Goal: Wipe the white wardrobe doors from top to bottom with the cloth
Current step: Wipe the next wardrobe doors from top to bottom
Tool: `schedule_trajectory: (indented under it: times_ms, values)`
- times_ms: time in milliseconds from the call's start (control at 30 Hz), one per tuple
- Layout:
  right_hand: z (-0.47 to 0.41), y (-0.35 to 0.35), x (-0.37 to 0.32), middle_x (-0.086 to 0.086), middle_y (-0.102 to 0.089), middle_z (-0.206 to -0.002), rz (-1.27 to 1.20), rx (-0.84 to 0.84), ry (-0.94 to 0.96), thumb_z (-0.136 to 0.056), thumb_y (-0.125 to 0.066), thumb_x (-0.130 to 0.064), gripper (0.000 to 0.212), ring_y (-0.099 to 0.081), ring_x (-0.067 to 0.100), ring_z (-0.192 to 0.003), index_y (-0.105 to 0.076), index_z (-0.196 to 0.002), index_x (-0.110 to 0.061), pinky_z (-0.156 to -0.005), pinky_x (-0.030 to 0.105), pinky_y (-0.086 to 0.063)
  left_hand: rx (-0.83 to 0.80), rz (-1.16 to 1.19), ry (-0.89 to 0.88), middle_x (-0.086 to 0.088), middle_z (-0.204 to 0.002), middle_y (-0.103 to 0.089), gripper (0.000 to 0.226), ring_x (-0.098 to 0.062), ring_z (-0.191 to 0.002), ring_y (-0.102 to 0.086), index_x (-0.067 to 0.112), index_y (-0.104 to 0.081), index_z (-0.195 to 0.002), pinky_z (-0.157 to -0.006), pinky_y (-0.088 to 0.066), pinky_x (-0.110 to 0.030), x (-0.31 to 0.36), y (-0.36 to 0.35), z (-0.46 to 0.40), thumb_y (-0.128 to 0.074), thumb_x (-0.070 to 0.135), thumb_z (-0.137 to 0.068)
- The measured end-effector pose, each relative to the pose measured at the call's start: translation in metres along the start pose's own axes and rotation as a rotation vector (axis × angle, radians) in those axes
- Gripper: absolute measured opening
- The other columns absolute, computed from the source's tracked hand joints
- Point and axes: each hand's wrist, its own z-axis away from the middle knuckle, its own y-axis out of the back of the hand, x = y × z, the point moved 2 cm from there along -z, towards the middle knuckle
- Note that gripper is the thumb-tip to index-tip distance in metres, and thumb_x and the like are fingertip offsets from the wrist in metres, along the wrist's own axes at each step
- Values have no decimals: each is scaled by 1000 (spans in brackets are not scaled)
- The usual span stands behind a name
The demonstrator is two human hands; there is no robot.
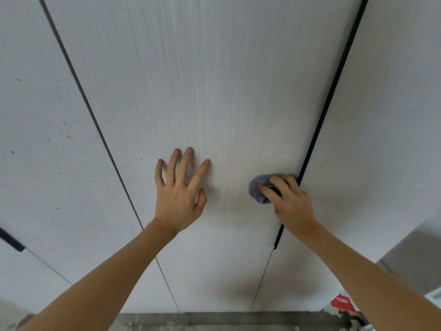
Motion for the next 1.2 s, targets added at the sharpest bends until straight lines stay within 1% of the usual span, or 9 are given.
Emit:
schedule_trajectory:
  times_ms: [100,167,300,433,500,667,800,967,1200]
  values:
    - [46,-26,-28,-1,-44,-103,-62,-215,-41,-52,-73,8,51,-44,22,-87,-63,-95,-18,-40,25,-48,1,16,-28,-19,-146,-28,54,-41,-135,-27,17,-41,-136,-104,-24,-63,-7,-4,12,-45,28,-84]
    - [43,-30,-32,0,-43,-104,-125,-215,-158,-48,-78,10,61,-45,22,-89,-57,-98,-19,-42,25,-49,6,9,-40,-19,-145,-29,54,-41,-135,-26,16,-43,-136,-104,-24,-63,-14,-5,15,-45,28,-84]
    - [-14,-3,-25,0,-44,-106,-162,106,-305,-74,-54,1,39,-47,23,-95,-51,-108,-19,-55,23,-48,0,8,-28,-21,-145,-31,52,-41,-135,-26,14,-47,-134,-105,-22,-62,-22,-8,20,-44,28,-84]
    - [-56,7,-27,0,-42,-111,-212,304,-513,-74,-58,6,47,-46,24,-98,-50,-113,-20,-67,24,-44,-23,21,-7,-20,-145,-28,53,-41,-136,-25,15,-44,-135,-106,-21,-62,-23,-9,22,-44,28,-84]
    - [-41,-8,-44,2,-44,-110,-178,253,-424,-72,-59,6,45,-47,25,-97,-53,-108,-19,-64,24,-48,-27,25,-5,-20,-145,-28,53,-41,-136,-25,15,-43,-135,-107,-21,-61,-23,-9,20,-44,29,-84]
    - [30,-49,-83,-4,-47,-100,-206,-213,-65,-45,-84,5,47,-46,17,-86,-69,-82,-20,-46,21,-47,-21,20,14,-22,-146,-32,54,-41,-137,-25,15,-42,-137,-107,-21,-60,-28,-2,24,-45,27,-84]
    - [-29,-30,-69,-3,-46,-101,-245,-7,-144,-63,-67,6,39,-47,18,-89,-70,-94,-17,-47,20,-45,-30,-29,32,-22,-146,-32,55,-41,-136,-25,15,-41,-137,-107,-21,-61,-47,5,17,-46,27,-84]
    - [-113,1,-57,3,-40,-109,-282,262,-345,-77,-46,-4,42,-58,27,-90,-49,-116,-19,-53,21,-44,-67,-48,106,-21,-147,-31,55,-40,-137,-25,16,-39,-138,-107,-22,-61,-50,16,14,-43,28,-84]
    - [-47,-41,-96,-2,-47,-102,-190,-49,-18,-56,-72,9,50,-45,19,-87,-68,-99,-17,-40,24,-46,-94,-52,177,-21,-147,-31,58,-38,-137,-25,17,-36,-139,-106,-24,-60,-70,30,14,-41,28,-83]
